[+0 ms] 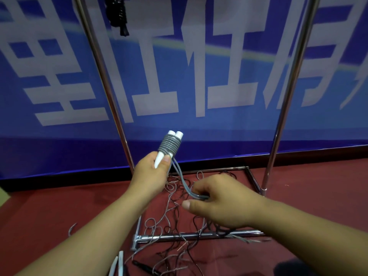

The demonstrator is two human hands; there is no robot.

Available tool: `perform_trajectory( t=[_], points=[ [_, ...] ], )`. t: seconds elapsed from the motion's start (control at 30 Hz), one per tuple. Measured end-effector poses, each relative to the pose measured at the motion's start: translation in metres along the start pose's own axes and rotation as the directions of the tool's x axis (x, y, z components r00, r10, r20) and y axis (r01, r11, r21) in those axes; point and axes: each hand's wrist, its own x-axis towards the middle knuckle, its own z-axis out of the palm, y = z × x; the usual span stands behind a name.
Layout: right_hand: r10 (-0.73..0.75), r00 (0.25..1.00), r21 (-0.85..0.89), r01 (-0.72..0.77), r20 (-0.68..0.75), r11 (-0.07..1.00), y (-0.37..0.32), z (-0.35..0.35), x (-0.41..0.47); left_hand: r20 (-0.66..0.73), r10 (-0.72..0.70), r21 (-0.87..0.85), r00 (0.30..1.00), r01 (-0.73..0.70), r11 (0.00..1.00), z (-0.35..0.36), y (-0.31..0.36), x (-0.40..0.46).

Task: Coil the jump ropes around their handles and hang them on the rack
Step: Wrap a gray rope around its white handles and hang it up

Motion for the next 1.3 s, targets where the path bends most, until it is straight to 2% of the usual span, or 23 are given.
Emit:
perform_trajectory(
  t=[0.1, 0.2, 0.5, 0.77, 0.9, 1.03, 1.3],
  points=[
    [-0.024, 0.998, -0.062, 0.02, -0.057, 0.998, 0.001, -0.001, 0.0, 0.018, 0.037, 0.127, 0.999, -0.039, 0.991, 0.001, -0.002, 0.001],
    [-0.036, 0.993, -0.024, 0.034, -0.108, 0.999, 0.004, -0.002, -0.001, 0.036, 0.078, 0.287, 0.996, -0.085, 0.954, 0.002, -0.003, 0.001],
    [-0.085, 0.993, -0.047, 0.081, -0.077, 0.996, 0.01, -0.004, -0.003, 0.155, 0.06, 0.433, 0.986, -0.123, 0.893, 0.006, -0.01, -0.002],
    [-0.009, 0.992, 0.052, 0.016, -0.125, 0.999, 0.012, -0.01, -0.002, 0.303, 0.006, 0.542, 0.953, -0.178, 0.821, 0.01, -0.013, -0.003],
    [0.061, 0.989, 0.048, -0.055, -0.136, 0.997, 0.012, -0.013, -0.001, 0.428, -0.047, 0.574, 0.902, -0.232, 0.785, 0.013, -0.008, -0.007],
    [0.124, 0.969, 0.044, -0.117, -0.214, 0.992, 0.015, -0.016, 0.0, 0.54, -0.081, 0.545, 0.837, -0.275, 0.792, 0.015, -0.003, -0.01],
    [0.15, 0.95, 0.034, -0.146, -0.273, 0.989, 0.021, -0.015, 0.002, 0.703, -0.112, 0.492, 0.703, -0.366, 0.79, 0.018, 0.006, -0.017]
  ],
)
